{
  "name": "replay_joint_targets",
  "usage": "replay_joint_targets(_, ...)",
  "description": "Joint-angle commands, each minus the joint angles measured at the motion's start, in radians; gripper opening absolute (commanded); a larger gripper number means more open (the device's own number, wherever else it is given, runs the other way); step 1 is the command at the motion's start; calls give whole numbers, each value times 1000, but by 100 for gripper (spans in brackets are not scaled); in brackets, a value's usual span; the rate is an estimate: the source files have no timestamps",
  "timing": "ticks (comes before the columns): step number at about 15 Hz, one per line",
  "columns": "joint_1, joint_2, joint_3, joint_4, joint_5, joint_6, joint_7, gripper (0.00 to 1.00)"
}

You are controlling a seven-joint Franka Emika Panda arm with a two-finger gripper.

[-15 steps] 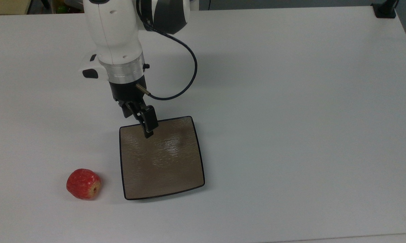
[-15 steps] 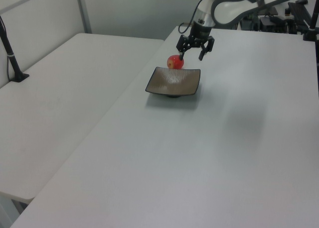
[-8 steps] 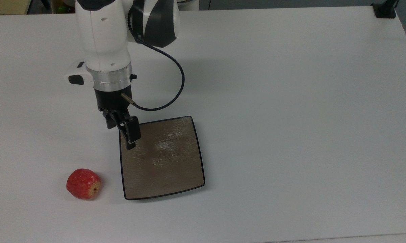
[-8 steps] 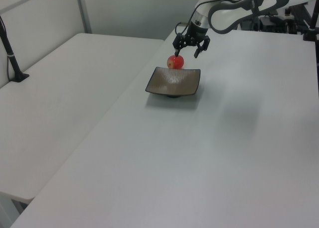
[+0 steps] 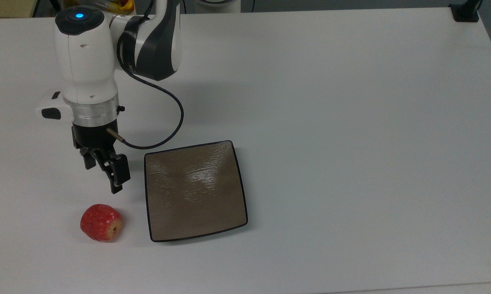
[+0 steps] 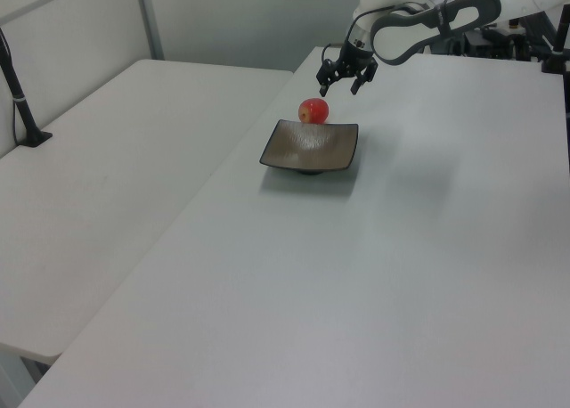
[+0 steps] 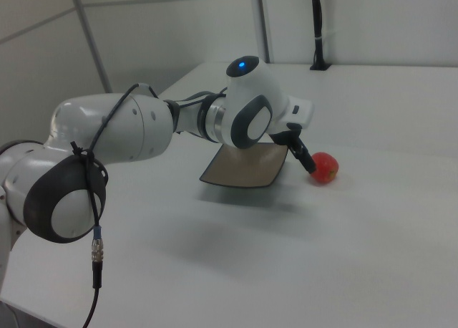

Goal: Apples placed on a ceramic plate
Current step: 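Move the gripper past the plate rim toward the red apple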

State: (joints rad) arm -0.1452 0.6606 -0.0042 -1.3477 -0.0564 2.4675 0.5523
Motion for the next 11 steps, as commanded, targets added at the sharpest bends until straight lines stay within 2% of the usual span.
replay_joint_targets(1, -17, 62, 6, 105, -32, 13, -55, 100)
replay_joint_targets(4, -17, 105, 7, 139, -66, 21, -74, 100)
replay_joint_targets(7, -11, 137, 10, 140, -114, 114, -110, 100)
replay_joint_targets(11, -7, 148, 9, 145, -118, 163, -117, 100)
